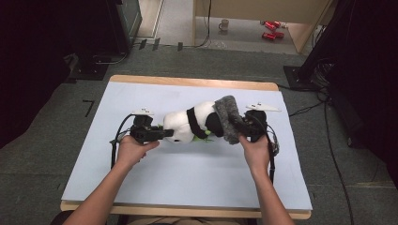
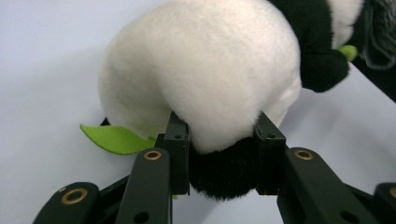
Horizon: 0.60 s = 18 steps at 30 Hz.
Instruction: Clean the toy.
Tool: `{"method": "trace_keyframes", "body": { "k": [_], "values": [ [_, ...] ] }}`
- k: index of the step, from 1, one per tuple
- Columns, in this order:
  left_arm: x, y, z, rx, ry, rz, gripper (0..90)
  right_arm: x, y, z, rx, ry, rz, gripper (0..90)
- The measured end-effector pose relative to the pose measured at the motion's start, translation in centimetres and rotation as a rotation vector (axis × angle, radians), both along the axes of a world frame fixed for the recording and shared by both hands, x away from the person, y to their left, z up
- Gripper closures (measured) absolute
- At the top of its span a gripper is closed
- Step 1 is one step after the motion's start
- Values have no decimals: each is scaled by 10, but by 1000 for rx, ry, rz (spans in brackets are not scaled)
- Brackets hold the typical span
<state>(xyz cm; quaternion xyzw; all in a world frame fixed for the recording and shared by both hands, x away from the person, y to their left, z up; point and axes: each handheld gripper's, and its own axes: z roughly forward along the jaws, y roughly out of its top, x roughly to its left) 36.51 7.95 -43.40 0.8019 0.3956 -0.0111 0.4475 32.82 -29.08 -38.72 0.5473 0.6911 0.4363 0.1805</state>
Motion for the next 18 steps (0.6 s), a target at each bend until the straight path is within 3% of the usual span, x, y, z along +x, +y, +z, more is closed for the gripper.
{"method": "trace_keyframes", "body": {
  "k": [2,4,9,13,18],
  "values": [
    [0,5,2,10,-8,-22,660,1,-12,2,41,-3,-19,782],
    [2,9,4,5,10,-30,661,0,-19,6,107,-10,-24,782],
    [3,14,4,6,16,-60,662,0,-9,17,195,-55,36,780],
    [4,16,1,-7,27,-61,661,5,7,15,197,-68,86,779],
    [5,18,-2,-8,22,-63,660,18,21,-5,123,-30,91,773]
  ]
}}
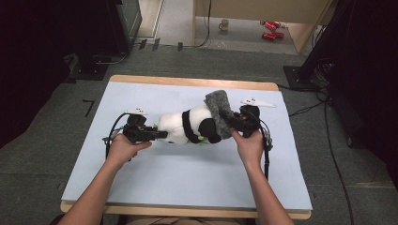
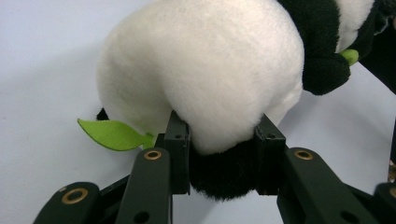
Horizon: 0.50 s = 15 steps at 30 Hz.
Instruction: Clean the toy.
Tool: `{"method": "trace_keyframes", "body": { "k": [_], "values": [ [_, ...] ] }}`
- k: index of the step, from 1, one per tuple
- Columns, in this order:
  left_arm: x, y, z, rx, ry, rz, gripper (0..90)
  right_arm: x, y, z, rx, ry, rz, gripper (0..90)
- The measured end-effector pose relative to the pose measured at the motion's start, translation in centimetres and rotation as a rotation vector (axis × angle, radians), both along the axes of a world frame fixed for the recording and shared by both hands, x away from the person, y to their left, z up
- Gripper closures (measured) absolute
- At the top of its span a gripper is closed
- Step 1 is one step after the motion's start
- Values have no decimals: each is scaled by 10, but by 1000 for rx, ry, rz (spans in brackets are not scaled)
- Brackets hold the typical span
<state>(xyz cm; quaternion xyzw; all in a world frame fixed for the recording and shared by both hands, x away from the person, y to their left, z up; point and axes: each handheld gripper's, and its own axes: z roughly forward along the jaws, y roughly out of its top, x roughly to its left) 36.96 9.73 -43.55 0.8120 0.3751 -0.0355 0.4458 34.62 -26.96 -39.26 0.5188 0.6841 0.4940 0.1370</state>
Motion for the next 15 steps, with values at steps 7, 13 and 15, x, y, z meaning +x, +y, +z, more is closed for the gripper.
{"method": "trace_keyframes", "body": {
  "k": [7,13,15],
  "values": [
    [0,-1,-2,-16,6,11,650,10,0,-22,-72,17,-39,775],
    [0,-1,-2,-15,3,12,648,17,-3,-46,-120,99,-56,777],
    [0,0,-2,-15,3,10,648,19,-3,-52,-136,126,-52,776]
  ]
}}
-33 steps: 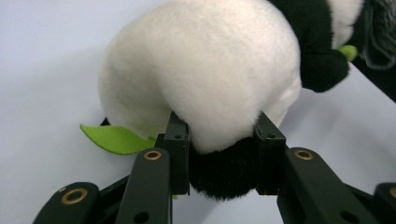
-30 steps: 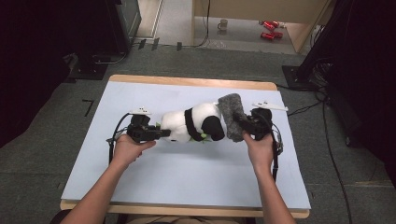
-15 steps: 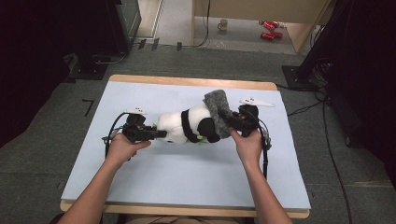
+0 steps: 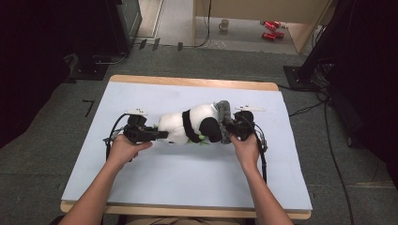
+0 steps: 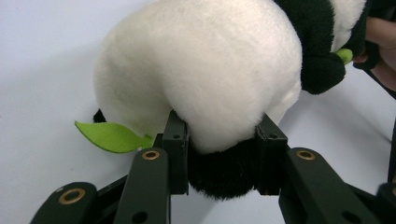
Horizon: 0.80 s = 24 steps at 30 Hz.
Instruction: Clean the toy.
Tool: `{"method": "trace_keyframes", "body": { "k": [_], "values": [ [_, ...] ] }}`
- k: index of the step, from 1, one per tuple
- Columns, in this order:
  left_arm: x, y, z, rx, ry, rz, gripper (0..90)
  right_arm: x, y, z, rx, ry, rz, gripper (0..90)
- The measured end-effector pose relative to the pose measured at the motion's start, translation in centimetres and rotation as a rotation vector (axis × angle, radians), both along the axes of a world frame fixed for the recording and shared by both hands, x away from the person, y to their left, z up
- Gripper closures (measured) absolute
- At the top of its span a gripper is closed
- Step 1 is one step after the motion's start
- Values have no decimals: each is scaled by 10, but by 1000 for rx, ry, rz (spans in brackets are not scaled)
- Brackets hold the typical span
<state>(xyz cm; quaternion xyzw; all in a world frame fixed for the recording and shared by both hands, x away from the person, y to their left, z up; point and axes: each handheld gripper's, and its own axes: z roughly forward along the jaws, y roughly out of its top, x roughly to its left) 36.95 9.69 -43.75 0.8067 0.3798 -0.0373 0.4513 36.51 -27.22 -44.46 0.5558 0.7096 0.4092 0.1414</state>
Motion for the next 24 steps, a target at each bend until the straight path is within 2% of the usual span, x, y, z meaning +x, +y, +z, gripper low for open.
{"method": "trace_keyframes", "body": {
  "k": [5,7,9,12,15,18,21,24],
  "values": [
    [0,0,0,-1,-1,-6,648,4,2,-12,-58,66,12,775],
    [1,0,0,-2,-2,-9,648,3,-3,-9,-48,66,-3,776],
    [1,0,0,-1,-2,-12,649,1,-10,-3,-35,40,-27,776],
    [1,-1,0,1,-5,-19,649,-4,-20,11,13,-5,-59,776],
    [1,-2,1,2,-6,-20,650,-12,-29,31,57,-68,-70,776],
    [0,-4,1,5,-9,-27,650,-18,-30,49,77,-121,-63,775],
    [-2,-8,1,16,-23,-49,650,-21,-26,61,101,-152,-43,775],
    [-3,-12,0,17,-21,-58,650,-21,-17,61,103,-145,-10,775]
  ]
}}
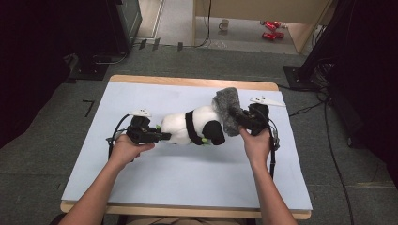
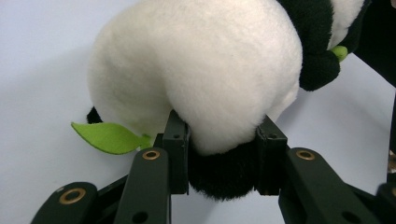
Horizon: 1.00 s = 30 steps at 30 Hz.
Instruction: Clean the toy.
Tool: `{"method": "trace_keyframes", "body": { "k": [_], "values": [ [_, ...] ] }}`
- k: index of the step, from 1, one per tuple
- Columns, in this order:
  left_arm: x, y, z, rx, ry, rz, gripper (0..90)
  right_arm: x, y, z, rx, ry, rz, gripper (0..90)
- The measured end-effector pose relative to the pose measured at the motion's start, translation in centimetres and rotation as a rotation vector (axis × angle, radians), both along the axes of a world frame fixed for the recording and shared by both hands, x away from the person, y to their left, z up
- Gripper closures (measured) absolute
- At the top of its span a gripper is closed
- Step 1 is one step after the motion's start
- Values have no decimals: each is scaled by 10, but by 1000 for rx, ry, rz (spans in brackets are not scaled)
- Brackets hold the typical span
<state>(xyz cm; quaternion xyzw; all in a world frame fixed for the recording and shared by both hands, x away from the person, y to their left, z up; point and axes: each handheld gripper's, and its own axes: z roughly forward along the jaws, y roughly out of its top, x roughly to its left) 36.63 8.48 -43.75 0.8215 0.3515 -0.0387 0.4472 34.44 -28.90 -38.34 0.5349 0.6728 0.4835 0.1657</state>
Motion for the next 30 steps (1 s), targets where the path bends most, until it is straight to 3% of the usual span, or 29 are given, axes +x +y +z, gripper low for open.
{"method": "trace_keyframes", "body": {
  "k": [3,7,10,15,17,22,25,30],
  "values": [
    [0,1,0,5,2,-2,651,5,10,-12,-47,29,14,776],
    [1,3,-1,-9,15,21,650,10,13,-30,-67,54,0,779],
    [2,5,-2,-19,25,37,649,15,12,-45,-112,104,-9,780],
    [3,7,-2,-35,34,49,647,21,10,-62,-136,202,-3,778],
    [4,7,-2,-39,40,48,647,21,8,-62,-138,209,-11,777],
    [4,7,-1,-39,41,51,649,14,-4,-43,-84,142,-43,776],
    [4,6,1,-35,42,55,656,5,-11,-20,-36,77,-48,776],
    [-1,8,11,-25,51,50,667,-8,-6,18,22,-22,-2,776]
  ]
}}
